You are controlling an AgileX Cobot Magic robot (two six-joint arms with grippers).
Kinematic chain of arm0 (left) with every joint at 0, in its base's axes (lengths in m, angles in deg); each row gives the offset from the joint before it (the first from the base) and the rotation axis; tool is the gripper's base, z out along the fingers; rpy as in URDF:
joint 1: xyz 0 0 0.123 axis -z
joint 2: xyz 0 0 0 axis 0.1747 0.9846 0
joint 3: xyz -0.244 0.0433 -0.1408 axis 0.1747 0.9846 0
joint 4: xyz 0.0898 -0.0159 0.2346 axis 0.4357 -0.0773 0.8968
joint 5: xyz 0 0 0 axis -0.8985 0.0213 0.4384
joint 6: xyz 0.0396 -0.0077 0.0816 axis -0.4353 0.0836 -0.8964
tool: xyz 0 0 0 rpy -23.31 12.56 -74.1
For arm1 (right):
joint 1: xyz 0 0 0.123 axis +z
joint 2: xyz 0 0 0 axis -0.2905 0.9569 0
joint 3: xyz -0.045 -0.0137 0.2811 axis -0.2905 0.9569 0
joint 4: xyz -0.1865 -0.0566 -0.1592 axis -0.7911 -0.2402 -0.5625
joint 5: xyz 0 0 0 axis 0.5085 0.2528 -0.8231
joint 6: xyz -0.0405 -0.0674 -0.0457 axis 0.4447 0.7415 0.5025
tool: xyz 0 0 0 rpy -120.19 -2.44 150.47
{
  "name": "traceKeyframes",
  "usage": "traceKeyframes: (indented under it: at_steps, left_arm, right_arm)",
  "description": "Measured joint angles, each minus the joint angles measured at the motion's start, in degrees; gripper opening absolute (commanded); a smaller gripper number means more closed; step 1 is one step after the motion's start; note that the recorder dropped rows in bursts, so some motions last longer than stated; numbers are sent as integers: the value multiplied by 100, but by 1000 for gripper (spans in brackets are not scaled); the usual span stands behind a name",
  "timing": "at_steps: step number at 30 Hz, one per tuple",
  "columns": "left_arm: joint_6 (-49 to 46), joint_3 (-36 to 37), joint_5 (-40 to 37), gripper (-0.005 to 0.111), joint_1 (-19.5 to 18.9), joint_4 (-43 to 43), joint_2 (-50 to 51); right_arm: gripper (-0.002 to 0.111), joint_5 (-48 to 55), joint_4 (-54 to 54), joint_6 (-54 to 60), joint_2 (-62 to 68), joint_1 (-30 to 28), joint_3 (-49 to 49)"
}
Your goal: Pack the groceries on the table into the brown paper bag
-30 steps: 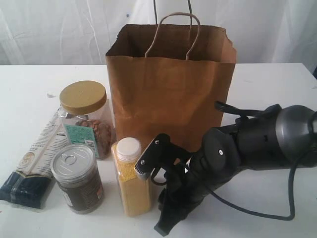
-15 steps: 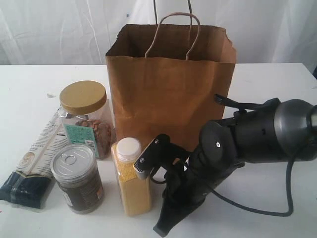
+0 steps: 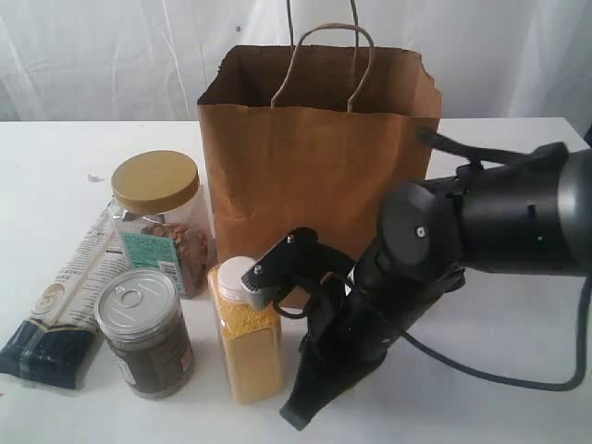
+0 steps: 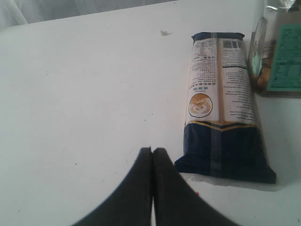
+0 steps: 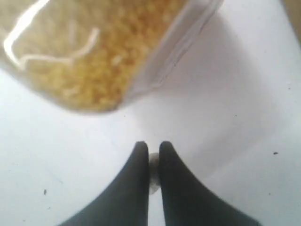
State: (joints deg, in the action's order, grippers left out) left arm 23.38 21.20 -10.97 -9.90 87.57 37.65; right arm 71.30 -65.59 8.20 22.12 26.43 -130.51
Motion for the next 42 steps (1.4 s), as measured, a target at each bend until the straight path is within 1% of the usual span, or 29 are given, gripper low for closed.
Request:
traceKeyframes:
  at_steps: [5, 9, 11, 14, 16, 21, 25, 26, 27, 28, 29, 30, 31, 32, 34, 36, 38, 40, 41, 42]
  left_arm:
    - [0, 0, 0, 0, 0, 0, 0]
    - [0, 0, 0, 0, 0, 0, 0]
    - [0, 0, 0, 0, 0, 0, 0]
    - [0, 0, 0, 0, 0, 0, 0]
    - [0, 0, 0, 0, 0, 0, 0]
    - [0, 0, 0, 0, 0, 0, 0]
    - [0, 0, 0, 0, 0, 0, 0]
    - [0, 0, 0, 0, 0, 0, 0]
    - [0, 0, 0, 0, 0, 0, 0]
    - [0, 0, 0, 0, 0, 0, 0]
    - [0, 0, 0, 0, 0, 0, 0]
    - [0, 0, 0, 0, 0, 0, 0]
    - [0, 0, 0, 0, 0, 0, 0]
    - [0, 0, 0, 0, 0, 0, 0]
    - [0, 0, 0, 0, 0, 0, 0]
    - [0, 0, 0, 0, 0, 0, 0]
    - [0, 0, 0, 0, 0, 0, 0]
    - [0, 0, 0, 0, 0, 0, 0]
    - [0, 0, 0, 0, 0, 0, 0]
    - [0, 0, 0, 0, 0, 0, 0]
  right_arm:
    - [0, -48, 169, 144, -734, 67, 0]
    - [0, -187, 426, 994, -1557, 346, 39]
    - [0, -257, 593, 1240, -1972, 496, 177]
    - [0, -277, 909, 1264, -2571, 646, 593]
    - [0, -277, 1268, 1058, -2964, 658, 1023]
    - [0, -225, 2644, 922, -4028, 672, 2293]
    - [0, -468, 3240, 737, -5006, 672, 2778]
    - [0, -650, 3341, 665, -5300, 672, 2790]
    - [0, -1075, 3424, 540, -5595, 676, 2790]
    - [0, -2040, 3484, 341, -6083, 686, 2747]
    - [0, -2755, 3511, 236, -6362, 686, 2692]
    - [0, -4467, 3553, 44, -6639, 686, 2603]
    - [0, -5184, 3594, -42, -6707, 686, 2565]
    - [0, -6848, 3695, -363, -6743, 686, 2463]
    - [0, -8233, 3785, -900, -6641, 686, 2332]
    - [0, -8389, 3666, -1002, -6351, 686, 2170]
    - [0, -7807, 3621, -550, -5787, 686, 1892]
    - [0, -7312, 3836, 484, -4989, 686, 1344]
    - [0, -7215, 4165, 1255, -4483, 674, 990]
    - [0, -7168, 4576, 2268, -4024, 555, 584]
